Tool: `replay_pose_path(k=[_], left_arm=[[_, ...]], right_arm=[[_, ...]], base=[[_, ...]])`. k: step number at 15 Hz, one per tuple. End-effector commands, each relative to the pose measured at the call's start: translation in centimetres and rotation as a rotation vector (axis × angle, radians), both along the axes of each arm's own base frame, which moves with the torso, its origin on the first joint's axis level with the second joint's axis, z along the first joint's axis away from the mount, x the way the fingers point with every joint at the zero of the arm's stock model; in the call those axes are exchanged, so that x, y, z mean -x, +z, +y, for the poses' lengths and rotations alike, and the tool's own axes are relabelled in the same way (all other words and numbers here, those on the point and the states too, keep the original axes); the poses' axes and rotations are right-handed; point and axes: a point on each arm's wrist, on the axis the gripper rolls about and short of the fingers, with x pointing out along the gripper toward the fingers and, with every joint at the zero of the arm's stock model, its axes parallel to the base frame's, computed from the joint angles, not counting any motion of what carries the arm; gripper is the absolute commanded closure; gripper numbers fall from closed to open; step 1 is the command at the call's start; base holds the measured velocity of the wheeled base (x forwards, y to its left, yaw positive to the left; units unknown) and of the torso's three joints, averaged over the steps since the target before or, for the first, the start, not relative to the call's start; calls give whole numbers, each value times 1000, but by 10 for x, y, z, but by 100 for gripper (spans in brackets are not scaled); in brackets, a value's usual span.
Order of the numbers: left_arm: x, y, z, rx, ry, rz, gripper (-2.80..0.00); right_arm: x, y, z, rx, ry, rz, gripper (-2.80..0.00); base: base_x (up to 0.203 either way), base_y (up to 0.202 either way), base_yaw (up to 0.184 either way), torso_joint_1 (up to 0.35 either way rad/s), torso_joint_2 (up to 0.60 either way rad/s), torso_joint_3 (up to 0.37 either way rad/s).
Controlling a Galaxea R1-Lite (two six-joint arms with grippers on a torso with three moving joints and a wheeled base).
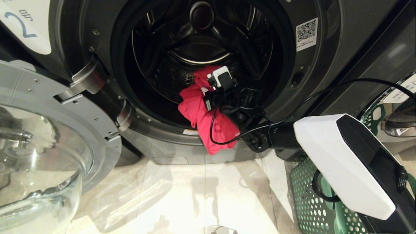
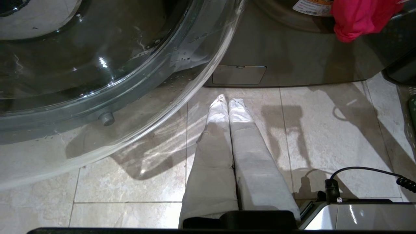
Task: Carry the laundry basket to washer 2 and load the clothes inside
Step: Place the clothes into the washing machine
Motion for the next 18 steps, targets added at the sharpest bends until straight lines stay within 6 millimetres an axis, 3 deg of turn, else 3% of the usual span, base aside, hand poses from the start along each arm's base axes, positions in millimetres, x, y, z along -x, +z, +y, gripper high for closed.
replay_pose_path(k=[1,5,8,10,13,18], left_arm=[[0,0,0,0,0,-1,0],[0,0,0,0,0,-1,0],[0,0,0,0,0,-1,0],[0,0,0,0,0,-1,0],[0,0,0,0,0,-2,0],[0,0,0,0,0,-1,0]], right_arm=[[5,19,-8,-54,12,39,-280],[0,10,-21,-41,-5,188,-280],[-11,12,-53,16,-66,343,-280],[-21,16,-72,6,-73,333,-280],[-25,2,-66,48,91,351,-280],[-22,5,-59,66,322,297,-280]], base=[[0,0,0,0,0,0],[0,0,0,0,0,0],[0,0,0,0,0,0],[0,0,0,0,0,0],[0,0,0,0,0,0],[0,0,0,0,0,0]])
